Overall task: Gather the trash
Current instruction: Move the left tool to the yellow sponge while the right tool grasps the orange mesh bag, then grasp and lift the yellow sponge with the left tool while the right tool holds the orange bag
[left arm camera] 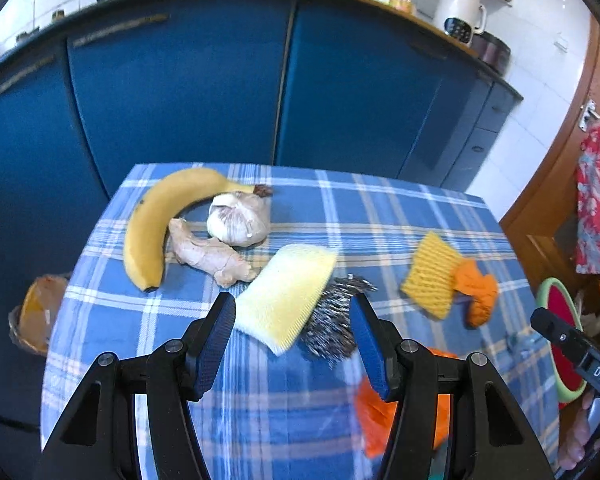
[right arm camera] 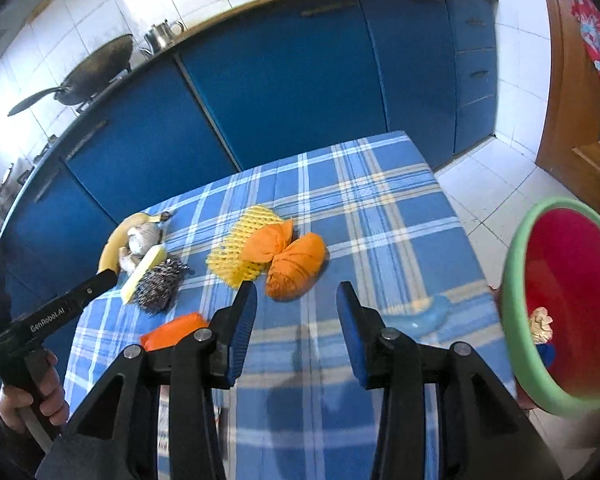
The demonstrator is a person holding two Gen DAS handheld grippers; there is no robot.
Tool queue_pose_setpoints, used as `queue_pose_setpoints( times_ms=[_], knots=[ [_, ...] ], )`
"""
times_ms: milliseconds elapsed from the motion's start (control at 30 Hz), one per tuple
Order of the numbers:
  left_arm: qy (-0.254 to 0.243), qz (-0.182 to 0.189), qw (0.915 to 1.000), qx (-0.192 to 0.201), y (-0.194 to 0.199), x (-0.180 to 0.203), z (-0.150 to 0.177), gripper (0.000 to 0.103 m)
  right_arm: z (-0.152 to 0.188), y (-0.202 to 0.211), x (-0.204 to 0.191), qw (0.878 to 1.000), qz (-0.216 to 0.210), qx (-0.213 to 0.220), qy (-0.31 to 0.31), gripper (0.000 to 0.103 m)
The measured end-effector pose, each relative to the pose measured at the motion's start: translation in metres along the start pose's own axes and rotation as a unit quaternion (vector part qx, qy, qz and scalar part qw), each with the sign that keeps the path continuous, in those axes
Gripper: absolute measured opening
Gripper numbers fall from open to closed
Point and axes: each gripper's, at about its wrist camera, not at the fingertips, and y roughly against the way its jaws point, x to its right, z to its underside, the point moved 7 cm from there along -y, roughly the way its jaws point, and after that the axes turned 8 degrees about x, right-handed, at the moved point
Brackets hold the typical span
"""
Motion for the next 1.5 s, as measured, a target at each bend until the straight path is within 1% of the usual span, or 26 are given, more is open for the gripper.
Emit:
queue_pose_setpoints(
  times_ms=[200,333,400,533,567,633,667,733,900,1000,1033,1233,1367,1500],
  knots=[
    [-0.009,-0.003,0.9999,-0.012,-0.025,-0.003,0.002,0.06,-0.002,-0.03,-0.001,1.0,0.007,-0.015,-0.002,0.046],
    [0.006,0.013,0.9999,-0.003,-0.029,-0.006,0.001,0.061,0.0,-0.046,-0.002,1.0,0.009,-0.026,0.0,0.046],
    [0.006,0.016,0.9998,-0.003,-0.031,-0.005,0.001,0.064,0.002,-0.052,-0.003,0.999,0.011,-0.031,0.003,0.046],
    [0.014,0.028,0.9995,-0.007,-0.034,-0.004,0.002,0.065,0.006,-0.058,-0.002,0.999,0.013,-0.038,0.002,0.046],
    [0.017,0.025,0.9995,-0.009,-0.035,-0.005,0.003,0.066,0.007,-0.06,-0.001,0.999,0.015,-0.039,0.002,0.046],
    [0.02,0.005,0.9997,-0.013,-0.036,-0.012,0.003,0.07,0.008,-0.062,0.0,0.999,0.014,-0.041,0.0,0.046],
    [0.022,0.001,0.9997,-0.014,-0.036,-0.014,0.004,0.071,0.009,-0.064,0.0,0.999,0.013,-0.042,-0.002,0.046],
    [0.03,0.006,0.9993,-0.019,-0.036,-0.016,0.004,0.072,0.009,-0.066,0.001,0.999,0.011,-0.044,-0.004,0.046],
    [0.027,0.016,0.9993,-0.02,-0.036,-0.013,0.005,0.072,0.008,-0.067,0.0,0.999,0.012,-0.036,-0.003,0.046],
    [0.029,0.043,0.9983,-0.025,-0.037,-0.006,0.007,0.072,0.008,-0.068,0.0,0.999,0.012,-0.032,0.0,0.046],
    [0.03,0.052,0.9978,-0.028,-0.037,-0.003,0.007,0.072,0.009,-0.068,0.0,0.999,0.011,-0.031,0.0,0.04],
    [0.046,0.071,0.9959,-0.032,-0.04,-0.004,0.008,0.072,0.01,-0.068,-0.001,0.999,0.003,-0.032,-0.003,0.034],
    [0.066,0.087,0.9933,-0.037,-0.041,-0.006,0.009,0.071,0.006,-0.057,-0.002,1.0,-0.001,-0.022,-0.001,0.033],
    [0.069,0.087,0.9931,-0.038,-0.043,-0.004,0.01,0.071,-0.002,-0.032,-0.009,1.0,-0.009,0.002,0.006,0.033]
  ],
)
